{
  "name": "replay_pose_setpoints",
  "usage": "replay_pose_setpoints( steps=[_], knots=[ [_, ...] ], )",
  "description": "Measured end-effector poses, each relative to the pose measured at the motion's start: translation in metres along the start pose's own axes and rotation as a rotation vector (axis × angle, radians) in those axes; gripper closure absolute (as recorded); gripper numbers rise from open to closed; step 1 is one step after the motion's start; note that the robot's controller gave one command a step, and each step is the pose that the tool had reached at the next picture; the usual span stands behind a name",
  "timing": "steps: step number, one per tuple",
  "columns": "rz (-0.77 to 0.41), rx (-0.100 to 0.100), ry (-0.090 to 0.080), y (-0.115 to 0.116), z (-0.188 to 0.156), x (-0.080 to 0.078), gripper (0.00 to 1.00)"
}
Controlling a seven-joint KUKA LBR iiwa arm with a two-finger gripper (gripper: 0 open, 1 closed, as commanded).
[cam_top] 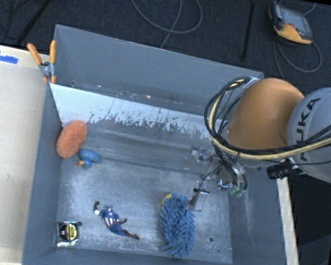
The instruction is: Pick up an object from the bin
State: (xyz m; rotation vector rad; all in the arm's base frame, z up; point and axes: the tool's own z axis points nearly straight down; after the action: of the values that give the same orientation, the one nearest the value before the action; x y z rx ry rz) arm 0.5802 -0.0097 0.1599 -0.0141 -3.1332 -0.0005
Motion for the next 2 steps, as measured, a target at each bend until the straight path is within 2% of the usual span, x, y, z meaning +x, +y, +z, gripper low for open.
replay_pose_setpoints(
  steps=[1,2],
  knots=[
    [0.0,0.0,-0.007,0.0,-0.004,-0.002,0.0],
    [-0.071,0.0,-0.014,-0.003,0.033,0.013,0.0]
  ],
)
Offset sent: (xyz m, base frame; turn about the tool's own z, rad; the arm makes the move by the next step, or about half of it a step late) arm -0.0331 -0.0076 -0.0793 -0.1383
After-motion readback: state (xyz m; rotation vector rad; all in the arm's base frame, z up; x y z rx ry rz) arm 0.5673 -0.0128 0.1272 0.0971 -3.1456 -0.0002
